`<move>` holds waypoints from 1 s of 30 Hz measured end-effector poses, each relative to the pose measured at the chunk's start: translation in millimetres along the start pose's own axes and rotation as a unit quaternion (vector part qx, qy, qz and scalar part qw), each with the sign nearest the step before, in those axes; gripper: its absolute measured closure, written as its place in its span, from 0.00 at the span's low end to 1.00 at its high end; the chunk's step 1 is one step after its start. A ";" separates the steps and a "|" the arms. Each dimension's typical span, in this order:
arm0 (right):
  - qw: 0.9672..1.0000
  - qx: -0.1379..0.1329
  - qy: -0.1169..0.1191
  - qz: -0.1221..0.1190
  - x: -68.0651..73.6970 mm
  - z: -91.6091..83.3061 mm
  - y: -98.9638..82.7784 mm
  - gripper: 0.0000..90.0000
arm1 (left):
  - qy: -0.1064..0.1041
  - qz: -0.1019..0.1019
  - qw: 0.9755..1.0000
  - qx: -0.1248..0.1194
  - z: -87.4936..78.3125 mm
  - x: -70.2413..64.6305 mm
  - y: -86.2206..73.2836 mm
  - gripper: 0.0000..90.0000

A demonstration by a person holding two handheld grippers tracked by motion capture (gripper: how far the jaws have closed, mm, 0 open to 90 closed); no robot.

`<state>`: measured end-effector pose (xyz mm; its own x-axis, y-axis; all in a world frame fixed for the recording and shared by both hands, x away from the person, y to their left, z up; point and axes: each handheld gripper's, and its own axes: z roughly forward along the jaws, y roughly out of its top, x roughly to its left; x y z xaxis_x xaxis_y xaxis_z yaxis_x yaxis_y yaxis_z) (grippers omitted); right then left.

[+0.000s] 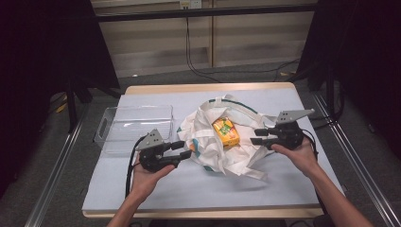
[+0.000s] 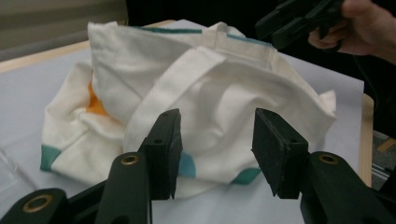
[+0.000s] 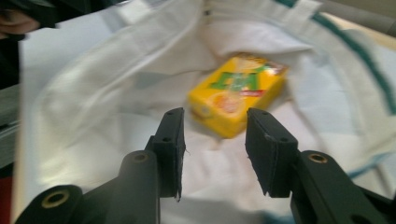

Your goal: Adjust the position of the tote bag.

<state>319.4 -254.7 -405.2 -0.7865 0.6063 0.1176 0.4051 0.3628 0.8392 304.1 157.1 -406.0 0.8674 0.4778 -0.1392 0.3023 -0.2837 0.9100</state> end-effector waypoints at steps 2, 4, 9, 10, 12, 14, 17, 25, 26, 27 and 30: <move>1.000 0.008 -0.015 0.006 -16.4 6.4 6.8 0.62 | -0.001 -0.004 1.000 -0.008 6.8 1.7 7.5 0.56; 1.000 0.011 -0.019 0.007 -19.5 8.3 8.6 0.61 | 0.000 -0.001 1.000 -0.007 12.8 4.1 12.8 0.55; 0.999 0.016 -0.034 -0.001 -34.3 17.5 20.3 0.59 | -0.006 -0.002 1.000 -0.001 29.7 13.0 21.5 0.49; 0.999 0.018 -0.041 0.001 -38.6 20.0 21.9 0.58 | -0.003 -0.001 1.000 0.002 32.6 14.3 22.4 0.49; 0.998 0.026 -0.050 0.004 -46.5 23.9 23.4 0.57 | -0.008 -0.004 1.000 0.000 38.5 16.4 23.8 0.49; 0.998 0.028 -0.061 0.004 -53.5 27.4 24.6 0.56 | -0.013 -0.005 1.000 0.001 44.4 18.7 26.8 0.49; 0.997 0.035 -0.074 0.004 -63.1 31.9 26.5 0.55 | -0.022 -0.009 1.000 0.008 53.0 20.6 30.5 0.43; 0.994 0.056 -0.087 0.022 -87.4 45.3 30.7 0.52 | -0.039 -0.001 0.998 0.050 75.5 18.6 35.9 0.39; 0.994 0.061 -0.091 0.026 -89.8 47.8 29.6 0.51 | -0.036 0.003 0.998 0.056 78.4 17.7 35.1 0.42; 0.992 0.067 -0.096 0.034 -93.6 52.6 27.1 0.51 | -0.035 0.007 0.998 0.061 80.1 17.6 34.1 0.56; 0.991 0.081 -0.096 0.040 -96.4 60.4 23.3 0.52 | -0.041 0.003 0.998 0.054 80.5 19.2 31.8 0.79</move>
<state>432.7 -262.0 -429.1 -0.6521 0.7553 0.0651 0.5448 0.4072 0.7331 362.2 90.3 -411.2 0.8978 0.4069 -0.1687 0.3331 -0.3766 0.8644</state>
